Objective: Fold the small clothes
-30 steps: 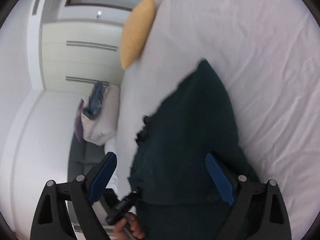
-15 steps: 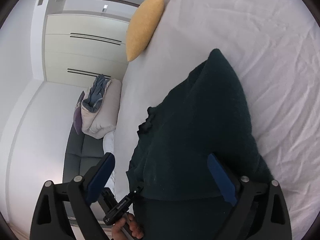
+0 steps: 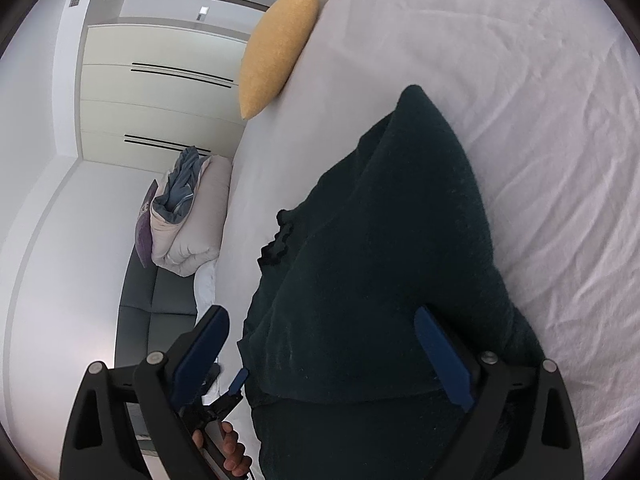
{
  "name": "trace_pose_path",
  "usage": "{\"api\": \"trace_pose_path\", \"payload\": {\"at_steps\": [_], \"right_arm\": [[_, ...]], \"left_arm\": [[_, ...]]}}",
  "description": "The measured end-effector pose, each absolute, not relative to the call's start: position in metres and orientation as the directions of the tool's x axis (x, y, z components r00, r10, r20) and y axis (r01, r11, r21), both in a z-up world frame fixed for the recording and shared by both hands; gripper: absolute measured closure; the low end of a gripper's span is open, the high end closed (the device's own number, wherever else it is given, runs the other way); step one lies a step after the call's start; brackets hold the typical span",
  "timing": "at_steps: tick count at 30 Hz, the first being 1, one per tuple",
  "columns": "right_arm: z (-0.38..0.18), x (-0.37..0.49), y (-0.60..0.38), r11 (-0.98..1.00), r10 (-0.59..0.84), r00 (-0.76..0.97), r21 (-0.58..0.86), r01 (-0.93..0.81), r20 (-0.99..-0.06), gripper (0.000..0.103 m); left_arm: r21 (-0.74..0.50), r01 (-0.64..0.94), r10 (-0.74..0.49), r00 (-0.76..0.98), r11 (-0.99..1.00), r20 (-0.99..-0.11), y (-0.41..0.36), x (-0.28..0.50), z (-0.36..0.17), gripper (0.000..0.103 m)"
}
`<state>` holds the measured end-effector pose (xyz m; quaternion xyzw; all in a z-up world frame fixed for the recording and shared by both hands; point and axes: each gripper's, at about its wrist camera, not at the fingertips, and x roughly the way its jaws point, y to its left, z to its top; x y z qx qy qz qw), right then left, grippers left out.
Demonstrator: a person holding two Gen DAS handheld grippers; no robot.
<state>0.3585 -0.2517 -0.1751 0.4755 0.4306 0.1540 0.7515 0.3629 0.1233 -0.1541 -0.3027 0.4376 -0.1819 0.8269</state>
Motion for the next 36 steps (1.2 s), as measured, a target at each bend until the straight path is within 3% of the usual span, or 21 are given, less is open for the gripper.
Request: {"api": "trace_pose_path", "payload": {"at_steps": [3,5,6,7,8,13,22,25,28,31,36], "right_arm": [[-0.175,0.359,-0.251,0.505,0.642,0.579,0.846,0.173,-0.502,0.007],[-0.175,0.359,-0.253,0.497,0.646,0.58,0.85,0.174,-0.496,0.007],[-0.175,0.359,-0.254,0.493,0.647,0.581,0.852,0.175,-0.494,0.007],[-0.175,0.359,-0.254,0.492,0.647,0.582,0.853,0.175,-0.493,0.007],[-0.175,0.358,-0.254,0.491,0.647,0.582,0.853,0.175,-0.492,0.008],[-0.174,0.358,-0.253,0.506,0.64,0.583,0.846,0.17,-0.501,0.008],[-0.158,0.356,-0.249,0.52,0.638,0.586,0.841,0.151,-0.5,0.009],[-0.151,0.36,-0.247,0.552,0.624,0.599,0.826,0.118,-0.502,0.009],[-0.172,0.37,-0.25,0.547,0.623,0.572,0.82,0.17,-0.534,0.009],[-0.187,0.373,-0.262,0.546,0.64,0.559,0.824,0.152,-0.527,0.026],[-0.198,0.367,-0.3,0.494,0.642,0.569,0.845,0.205,-0.514,0.063]], "left_arm": [[-0.655,0.0,-0.577,0.471,0.756,-0.667,0.113,0.375,-0.169,0.014],[-0.639,-0.023,-0.562,0.452,0.769,-0.692,0.112,0.384,-0.175,0.027],[-0.634,-0.039,-0.554,0.448,0.773,-0.702,0.11,0.386,-0.178,0.041],[-0.633,-0.056,-0.55,0.442,0.772,-0.709,0.112,0.388,-0.179,0.066],[-0.634,-0.069,-0.55,0.43,0.771,-0.716,0.112,0.391,-0.182,0.078],[-0.582,-0.046,-0.515,0.415,0.812,-0.75,0.111,0.388,-0.181,0.095],[-0.532,-0.077,-0.428,0.501,0.844,-0.752,0.125,0.378,-0.171,0.098],[-0.559,-0.088,-0.462,0.466,0.825,-0.755,0.134,0.377,-0.183,0.098],[-0.541,-0.077,-0.448,0.47,0.838,-0.761,0.13,0.375,-0.186,0.098],[-0.55,-0.064,-0.46,0.471,0.833,-0.752,0.127,0.371,-0.183,0.097],[-0.563,-0.046,-0.48,0.469,0.825,-0.742,0.123,0.367,-0.178,0.097]]}}
